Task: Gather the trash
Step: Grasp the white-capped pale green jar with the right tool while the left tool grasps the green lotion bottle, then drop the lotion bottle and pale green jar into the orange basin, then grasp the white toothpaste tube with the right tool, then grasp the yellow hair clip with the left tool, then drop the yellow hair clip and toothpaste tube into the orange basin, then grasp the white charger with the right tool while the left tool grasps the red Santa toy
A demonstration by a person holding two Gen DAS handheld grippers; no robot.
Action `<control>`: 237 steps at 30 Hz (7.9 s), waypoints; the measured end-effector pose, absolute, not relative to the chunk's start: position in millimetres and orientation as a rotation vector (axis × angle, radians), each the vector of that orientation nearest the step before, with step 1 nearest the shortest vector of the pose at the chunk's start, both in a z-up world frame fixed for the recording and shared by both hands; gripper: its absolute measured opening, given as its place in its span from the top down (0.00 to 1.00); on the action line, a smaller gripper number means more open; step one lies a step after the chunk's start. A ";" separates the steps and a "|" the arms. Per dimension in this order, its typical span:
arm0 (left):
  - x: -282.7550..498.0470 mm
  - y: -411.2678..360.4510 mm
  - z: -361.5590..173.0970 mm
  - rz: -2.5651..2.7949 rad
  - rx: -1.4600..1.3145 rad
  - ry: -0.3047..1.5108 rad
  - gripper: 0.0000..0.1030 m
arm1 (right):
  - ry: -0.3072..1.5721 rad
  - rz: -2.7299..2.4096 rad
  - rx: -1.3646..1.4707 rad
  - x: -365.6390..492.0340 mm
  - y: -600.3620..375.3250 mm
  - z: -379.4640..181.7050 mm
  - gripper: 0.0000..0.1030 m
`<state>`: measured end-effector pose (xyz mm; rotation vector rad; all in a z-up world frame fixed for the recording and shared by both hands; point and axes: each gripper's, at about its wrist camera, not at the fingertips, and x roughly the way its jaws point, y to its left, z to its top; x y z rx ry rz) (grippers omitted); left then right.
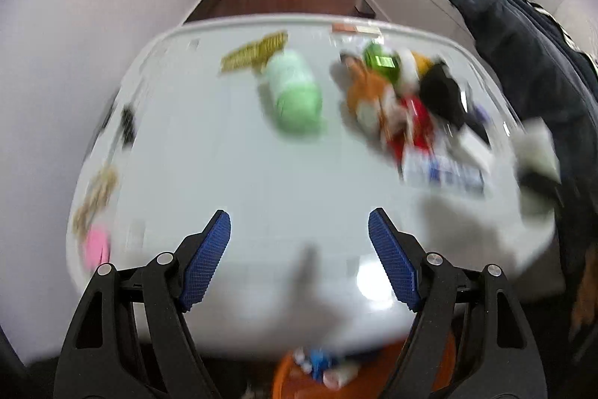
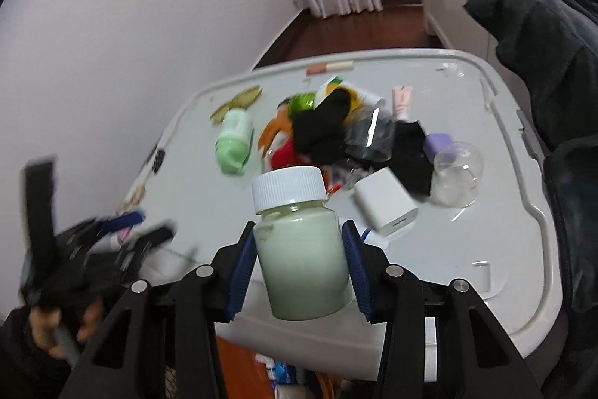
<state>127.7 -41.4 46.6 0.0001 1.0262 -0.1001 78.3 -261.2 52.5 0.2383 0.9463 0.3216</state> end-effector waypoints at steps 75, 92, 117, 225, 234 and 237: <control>-23.4 -40.9 -18.0 -0.412 0.010 1.236 0.24 | 1.211 0.443 -0.166 118.0 -219.7 -0.4 0.73; -22.3 -37.4 -18.0 -0.416 -0.007 1.239 0.24 | 1.245 0.515 -0.424 153.5 -210.5 -9.8 0.59; -17.5 -24.3 13.9 -0.356 -0.004 1.146 0.24 | 1.271 0.490 -0.545 112.3 -162.5 -13.0 0.81; 16.2 -54.2 1.2 -0.335 -0.003 1.190 0.15 | 1.190 0.367 -0.242 175.3 -266.6 -24.4 0.52; 77.8 -66.1 20.5 -0.267 -0.037 1.096 0.15 | 1.161 0.301 -0.051 129.3 -283.0 -3.0 0.59; 104.4 -85.5 30.0 -0.316 -0.012 1.024 0.15 | 1.084 0.273 0.084 97.9 -303.2 29.2 0.59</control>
